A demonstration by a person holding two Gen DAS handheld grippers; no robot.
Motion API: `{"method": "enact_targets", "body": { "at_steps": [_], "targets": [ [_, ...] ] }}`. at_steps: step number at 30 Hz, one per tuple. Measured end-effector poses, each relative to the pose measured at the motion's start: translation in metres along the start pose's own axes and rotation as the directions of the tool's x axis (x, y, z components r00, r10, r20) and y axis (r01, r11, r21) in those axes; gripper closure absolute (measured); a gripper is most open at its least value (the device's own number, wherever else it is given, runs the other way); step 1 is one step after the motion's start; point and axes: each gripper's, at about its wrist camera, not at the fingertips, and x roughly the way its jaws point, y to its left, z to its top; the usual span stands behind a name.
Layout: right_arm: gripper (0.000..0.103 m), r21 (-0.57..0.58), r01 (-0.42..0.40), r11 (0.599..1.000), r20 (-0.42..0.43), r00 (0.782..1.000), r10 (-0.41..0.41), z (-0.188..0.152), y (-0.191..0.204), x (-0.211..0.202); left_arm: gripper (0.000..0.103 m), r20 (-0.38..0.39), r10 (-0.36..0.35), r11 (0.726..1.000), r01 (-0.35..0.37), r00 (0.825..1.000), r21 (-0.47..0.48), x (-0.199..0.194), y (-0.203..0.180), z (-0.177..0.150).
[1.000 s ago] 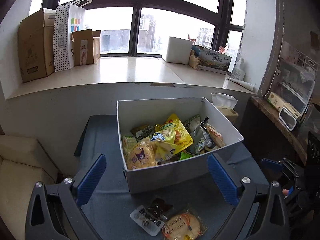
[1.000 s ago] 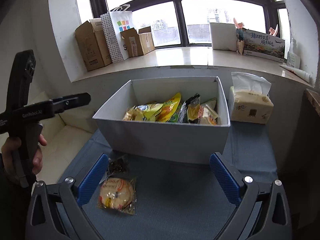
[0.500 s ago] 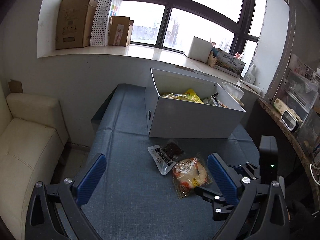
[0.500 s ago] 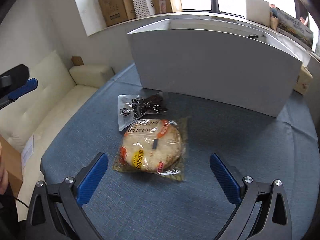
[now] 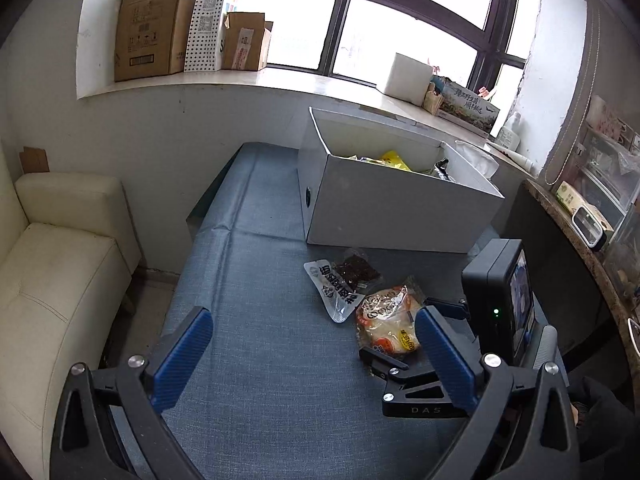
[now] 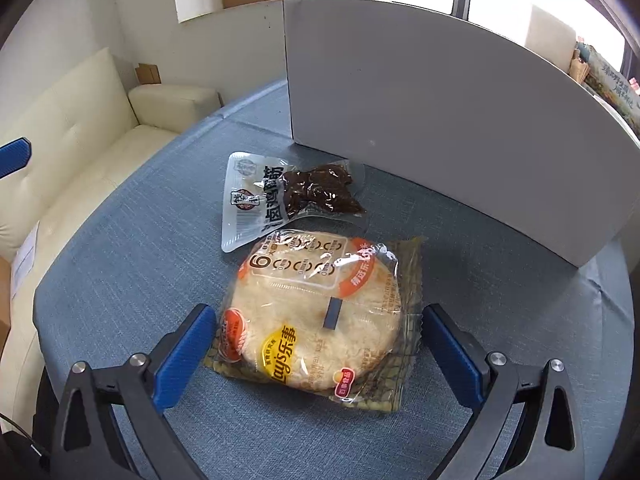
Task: Organize snacks
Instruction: 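Grasp the round bread pastry bag with the right gripper and lift it, then grasp the beef jerky packet with left while right holds the pastry bag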
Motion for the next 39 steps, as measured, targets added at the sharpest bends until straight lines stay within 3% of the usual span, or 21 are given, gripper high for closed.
{"method": "enact_targets", "body": {
  "at_steps": [1, 4, 11, 14, 18, 22, 29, 32, 34, 37, 39],
  "targets": [
    [0.001, 0.001, 0.0, 1.0, 0.003, 1.0, 0.0, -0.001, 0.0, -0.001, 0.0, -0.003, -0.002, 1.0, 0.002, 1.0, -0.001, 0.001, 0.0, 0.0],
    [0.022, 0.032, 0.011, 0.999, 0.02, 1.0, -0.012, -0.007, -0.005, -0.009, 0.0, -0.003, -0.001, 1.0, 0.001, 1.0, 0.018, 0.004, -0.002, 0.0],
    [0.022, 0.171, -0.017, 0.985, 0.054, 0.999, 0.007, -0.036, -0.043, -0.041, 0.0, -0.067, -0.081, 0.99, 0.088, 0.994, 0.11, 0.025, -0.012, 0.008],
    [0.021, 0.229, -0.015, 0.973, 0.104, 0.995, -0.009, -0.049, -0.059, -0.068, 0.0, -0.103, -0.03, 0.975, 0.052, 0.994, 0.218, 0.049, -0.024, 0.016],
    [0.021, 0.29, -0.019, 0.957, 0.156, 0.987, -0.028, -0.061, -0.078, -0.1, 0.0, -0.229, -0.148, 0.944, 0.206, 0.962, 0.257, 0.095, -0.031, 0.029],
    [0.021, 0.307, -0.023, 0.951, 0.171, 0.985, -0.032, -0.063, -0.088, -0.113, 0.0, -0.328, -0.133, 0.935, 0.228, 0.935, 0.271, 0.137, -0.038, 0.033],
    [0.021, 0.322, -0.042, 0.946, 0.177, 0.984, -0.016, -0.062, -0.093, -0.116, 0.0, -0.344, -0.065, 0.904, 0.201, 0.937, 0.376, 0.161, -0.049, 0.034],
    [0.021, 0.32, -0.047, 0.946, 0.174, 0.985, -0.01, -0.061, -0.091, -0.11, 0.001, -0.36, -0.103, 0.901, 0.24, 0.927, 0.361, 0.166, -0.047, 0.035],
    [0.021, 0.32, -0.048, 0.946, 0.168, 0.986, -0.007, -0.06, -0.091, -0.107, 0.013, -0.37, -0.096, 0.897, 0.241, 0.924, 0.37, 0.171, -0.047, 0.034],
    [0.021, 0.317, -0.051, 0.947, 0.166, 0.986, -0.002, -0.06, -0.089, -0.106, 0.027, -0.35, -0.073, 0.88, 0.226, 0.934, 0.418, 0.173, -0.055, 0.035],
    [0.021, 0.315, -0.053, 0.948, 0.164, 0.986, 0.001, -0.06, -0.088, -0.105, 0.036, -0.359, -0.106, 0.882, 0.255, 0.927, 0.397, 0.172, -0.056, 0.038]
  ]
}}
